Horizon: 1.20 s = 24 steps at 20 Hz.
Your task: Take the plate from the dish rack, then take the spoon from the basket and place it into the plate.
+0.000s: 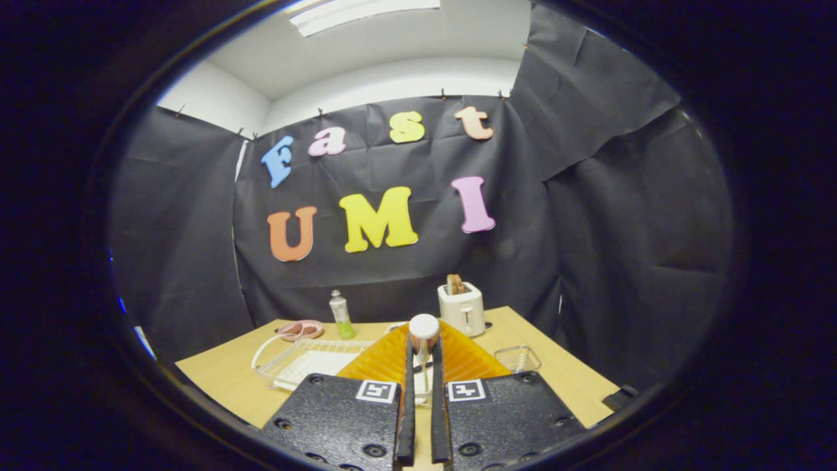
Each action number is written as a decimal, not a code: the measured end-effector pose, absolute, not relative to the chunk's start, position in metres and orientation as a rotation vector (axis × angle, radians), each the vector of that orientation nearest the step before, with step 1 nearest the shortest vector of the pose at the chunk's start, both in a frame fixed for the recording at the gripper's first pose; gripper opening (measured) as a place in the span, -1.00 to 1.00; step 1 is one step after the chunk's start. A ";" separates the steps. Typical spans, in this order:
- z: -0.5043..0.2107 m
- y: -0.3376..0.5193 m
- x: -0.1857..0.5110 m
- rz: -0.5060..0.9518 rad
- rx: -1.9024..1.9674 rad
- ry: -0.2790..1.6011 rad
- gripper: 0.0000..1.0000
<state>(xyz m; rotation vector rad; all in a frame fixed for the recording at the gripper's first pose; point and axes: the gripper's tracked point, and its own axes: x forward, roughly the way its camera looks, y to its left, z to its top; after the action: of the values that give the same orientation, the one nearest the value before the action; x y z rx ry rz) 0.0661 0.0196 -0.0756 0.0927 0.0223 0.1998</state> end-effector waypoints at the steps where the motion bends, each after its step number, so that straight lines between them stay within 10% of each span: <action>1: -0.084 0.034 0.065 0.223 0.095 0.043 -0.70; 24: -0.226 0.133 0.078 0.403 0.039 0.397 -0.62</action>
<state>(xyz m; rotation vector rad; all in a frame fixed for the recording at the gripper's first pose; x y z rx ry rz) 0.0783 0.1330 -0.2261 0.0395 0.3969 0.4032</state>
